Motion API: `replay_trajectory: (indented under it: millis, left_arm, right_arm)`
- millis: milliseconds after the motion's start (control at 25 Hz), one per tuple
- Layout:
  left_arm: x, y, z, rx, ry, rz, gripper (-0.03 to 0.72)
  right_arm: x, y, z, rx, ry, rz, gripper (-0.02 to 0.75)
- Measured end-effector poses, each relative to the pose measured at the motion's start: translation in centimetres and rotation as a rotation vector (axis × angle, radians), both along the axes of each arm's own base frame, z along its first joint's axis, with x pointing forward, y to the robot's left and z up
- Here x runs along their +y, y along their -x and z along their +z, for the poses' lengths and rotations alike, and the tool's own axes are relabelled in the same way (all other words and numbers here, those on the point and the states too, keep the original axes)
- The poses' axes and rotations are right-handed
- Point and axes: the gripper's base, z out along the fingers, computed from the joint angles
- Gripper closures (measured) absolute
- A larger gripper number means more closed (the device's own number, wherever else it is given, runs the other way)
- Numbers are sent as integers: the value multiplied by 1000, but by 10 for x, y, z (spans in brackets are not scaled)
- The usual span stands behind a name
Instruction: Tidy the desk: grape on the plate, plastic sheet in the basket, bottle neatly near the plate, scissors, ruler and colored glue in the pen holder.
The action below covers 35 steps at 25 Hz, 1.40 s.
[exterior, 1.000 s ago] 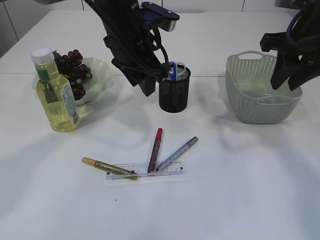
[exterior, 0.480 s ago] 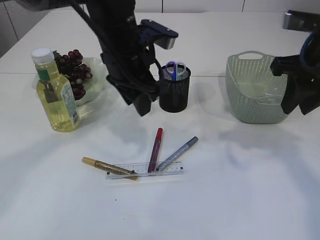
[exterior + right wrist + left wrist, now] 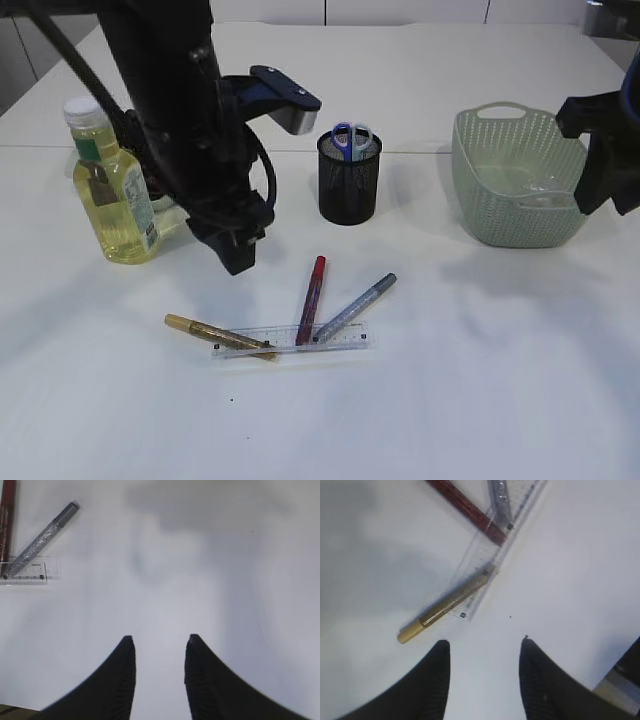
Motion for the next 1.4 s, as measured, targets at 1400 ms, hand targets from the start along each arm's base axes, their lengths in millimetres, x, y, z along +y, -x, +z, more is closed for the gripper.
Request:
replay_trajectory:
  millis: [1400]
  left_arm:
    - [-30, -19, -93, 55, 62, -241, 122]
  right_arm:
    - [8, 1, 2, -11, -69, 95, 456]
